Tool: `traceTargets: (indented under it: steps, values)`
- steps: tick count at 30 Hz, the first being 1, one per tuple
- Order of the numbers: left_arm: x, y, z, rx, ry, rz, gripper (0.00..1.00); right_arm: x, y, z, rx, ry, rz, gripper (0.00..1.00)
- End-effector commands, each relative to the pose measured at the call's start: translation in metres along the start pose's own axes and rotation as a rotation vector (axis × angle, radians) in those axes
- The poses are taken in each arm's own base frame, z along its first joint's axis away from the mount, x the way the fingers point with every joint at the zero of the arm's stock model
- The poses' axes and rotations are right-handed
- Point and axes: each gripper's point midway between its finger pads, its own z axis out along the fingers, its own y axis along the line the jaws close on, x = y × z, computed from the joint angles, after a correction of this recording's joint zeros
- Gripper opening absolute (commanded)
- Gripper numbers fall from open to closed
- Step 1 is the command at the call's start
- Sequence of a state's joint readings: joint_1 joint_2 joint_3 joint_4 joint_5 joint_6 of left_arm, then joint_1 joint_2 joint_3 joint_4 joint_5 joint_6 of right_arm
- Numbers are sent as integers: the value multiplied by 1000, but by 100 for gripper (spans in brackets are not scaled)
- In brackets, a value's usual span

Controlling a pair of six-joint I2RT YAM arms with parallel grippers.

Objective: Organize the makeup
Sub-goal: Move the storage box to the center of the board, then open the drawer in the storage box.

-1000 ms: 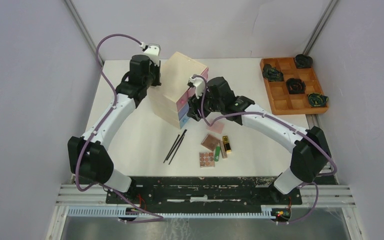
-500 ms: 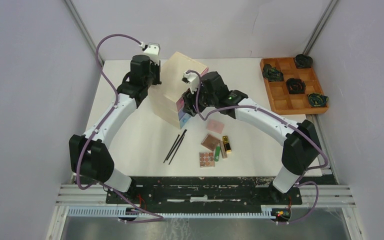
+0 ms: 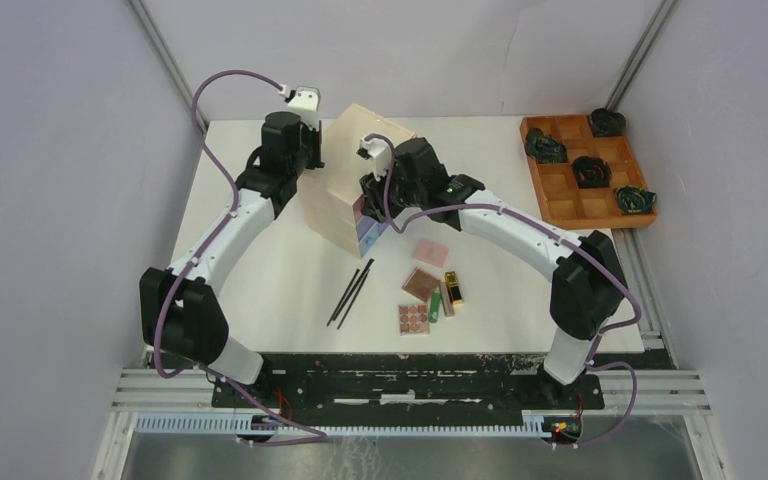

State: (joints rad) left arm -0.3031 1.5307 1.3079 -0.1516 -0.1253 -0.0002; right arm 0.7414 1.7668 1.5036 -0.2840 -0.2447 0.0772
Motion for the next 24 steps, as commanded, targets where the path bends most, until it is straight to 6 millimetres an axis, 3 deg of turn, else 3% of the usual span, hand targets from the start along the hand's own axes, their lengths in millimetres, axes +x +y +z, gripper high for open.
traceTargets:
  steps: [1, 5, 9, 17, 24]
  values:
    - [114, -1, -3, 2, 366, 9, 3, -31, 0, 2, 5, -96, 9, 37]
    - [114, -2, -2, 4, 366, 8, 3, -32, -2, -1, 21, -105, 14, 19]
    - [116, -2, -1, 4, 370, 4, 3, -34, -3, -8, 35, -111, 1, 10]
    - [113, 1, 6, -3, 368, 1, 3, -20, -7, -30, 80, -93, -26, 8]
    - [124, 2, 12, -6, 396, -1, 3, -2, -6, -45, 91, -70, -32, 7]
